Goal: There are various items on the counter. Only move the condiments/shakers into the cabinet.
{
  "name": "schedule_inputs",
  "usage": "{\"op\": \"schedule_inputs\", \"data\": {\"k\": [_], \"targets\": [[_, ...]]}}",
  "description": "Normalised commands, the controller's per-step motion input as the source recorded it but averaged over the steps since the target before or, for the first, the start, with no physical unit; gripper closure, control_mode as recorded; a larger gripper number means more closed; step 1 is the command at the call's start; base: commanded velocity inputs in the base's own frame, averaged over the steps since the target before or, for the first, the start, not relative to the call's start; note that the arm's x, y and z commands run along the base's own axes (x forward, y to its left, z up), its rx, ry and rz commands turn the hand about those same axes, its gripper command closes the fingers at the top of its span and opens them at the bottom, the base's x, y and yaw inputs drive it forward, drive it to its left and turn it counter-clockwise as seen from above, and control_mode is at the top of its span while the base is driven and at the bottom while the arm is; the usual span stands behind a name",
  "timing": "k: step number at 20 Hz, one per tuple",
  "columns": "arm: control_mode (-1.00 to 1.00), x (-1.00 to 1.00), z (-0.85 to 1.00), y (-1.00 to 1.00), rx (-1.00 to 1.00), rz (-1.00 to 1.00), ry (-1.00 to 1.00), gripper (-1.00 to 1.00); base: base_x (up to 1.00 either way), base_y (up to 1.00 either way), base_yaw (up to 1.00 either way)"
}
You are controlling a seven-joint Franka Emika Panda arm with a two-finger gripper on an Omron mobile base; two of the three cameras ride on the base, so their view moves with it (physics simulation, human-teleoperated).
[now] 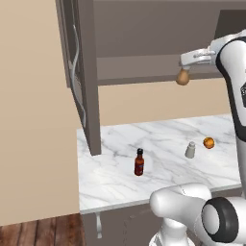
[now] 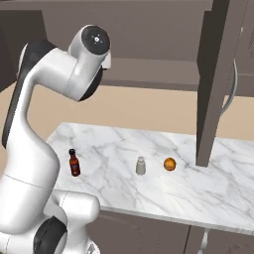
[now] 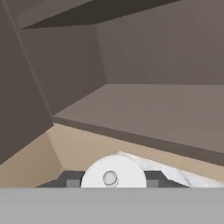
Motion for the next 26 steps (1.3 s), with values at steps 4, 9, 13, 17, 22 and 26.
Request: {"op": "schedule_inputs", "data": {"k": [4,9,13,17,22,26], "targets": [[-1.0,0.0,0.27,0.0,0.0,0.0,-0.21,1.0,0.0,0.0,0.0],[-1.0,0.27,0.28,0.0,0.0,-0.01,-0.05,1.0,0.0,0.0,0.0],[-1.0,0.61,0.0,0.0,0.0,-0.03,0.03,1.0,0.0,0.0,0.0],[-1.0,0.64,-0.03,0.0,0.0,-0.03,0.02,1.0,0.0,0.0,0.0],[-1.0,0.59,-0.08,0.0,0.0,0.0,0.02,1.0,0.0,0.0,0.0],[-1.0,0.44,-0.13,0.0,0.0,0.0,0.0,1.0,0.0,0.0,0.0]]}}
